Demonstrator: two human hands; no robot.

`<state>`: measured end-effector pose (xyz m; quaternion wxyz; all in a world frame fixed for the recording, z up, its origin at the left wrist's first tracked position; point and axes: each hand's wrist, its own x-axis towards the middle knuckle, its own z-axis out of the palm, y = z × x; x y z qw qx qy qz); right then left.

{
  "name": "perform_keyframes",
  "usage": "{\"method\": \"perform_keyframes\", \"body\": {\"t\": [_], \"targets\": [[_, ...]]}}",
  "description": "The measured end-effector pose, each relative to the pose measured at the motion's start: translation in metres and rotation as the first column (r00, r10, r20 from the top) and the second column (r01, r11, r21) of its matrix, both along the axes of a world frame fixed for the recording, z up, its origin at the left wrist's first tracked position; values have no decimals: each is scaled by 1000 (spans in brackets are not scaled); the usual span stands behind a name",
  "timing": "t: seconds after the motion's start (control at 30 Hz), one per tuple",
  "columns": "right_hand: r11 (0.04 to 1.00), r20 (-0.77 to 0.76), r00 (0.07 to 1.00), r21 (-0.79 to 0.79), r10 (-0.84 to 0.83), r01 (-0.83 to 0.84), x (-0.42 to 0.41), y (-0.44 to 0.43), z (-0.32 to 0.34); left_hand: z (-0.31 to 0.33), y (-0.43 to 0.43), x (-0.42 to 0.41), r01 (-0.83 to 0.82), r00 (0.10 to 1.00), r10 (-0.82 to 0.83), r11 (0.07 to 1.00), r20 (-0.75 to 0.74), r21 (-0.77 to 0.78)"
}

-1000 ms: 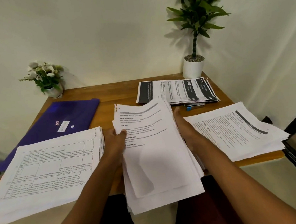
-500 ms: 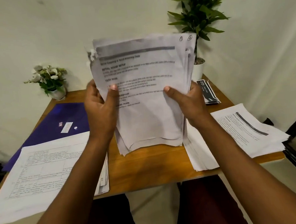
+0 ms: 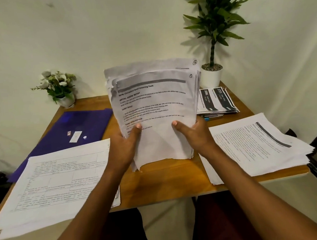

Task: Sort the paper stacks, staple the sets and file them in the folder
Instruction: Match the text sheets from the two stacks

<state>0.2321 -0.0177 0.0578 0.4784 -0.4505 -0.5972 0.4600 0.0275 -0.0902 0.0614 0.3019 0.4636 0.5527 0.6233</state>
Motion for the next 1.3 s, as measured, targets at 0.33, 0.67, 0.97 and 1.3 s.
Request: {"method": "perform_keyframes", "body": {"t": [0.33,0.67,0.97,1.3], "targets": [[996,95,992,-33,-83,87,-3,-10,-21,-35,-20,11,-106,968,35,955,-248,-277],[936,-394,911,-261,120,-237,15,33,31,-3,-14,-46,121,938,-272,837,-214,-534],[900,-323,946,-423,-39,-108,4,31,-3,6,-29,-82,358,756,-68,875,651,-325],[849,-583,783,-509,-218,-142,-93,-1,-41,-25,-14,-88,-100,895,301,855,330,-510]]}}
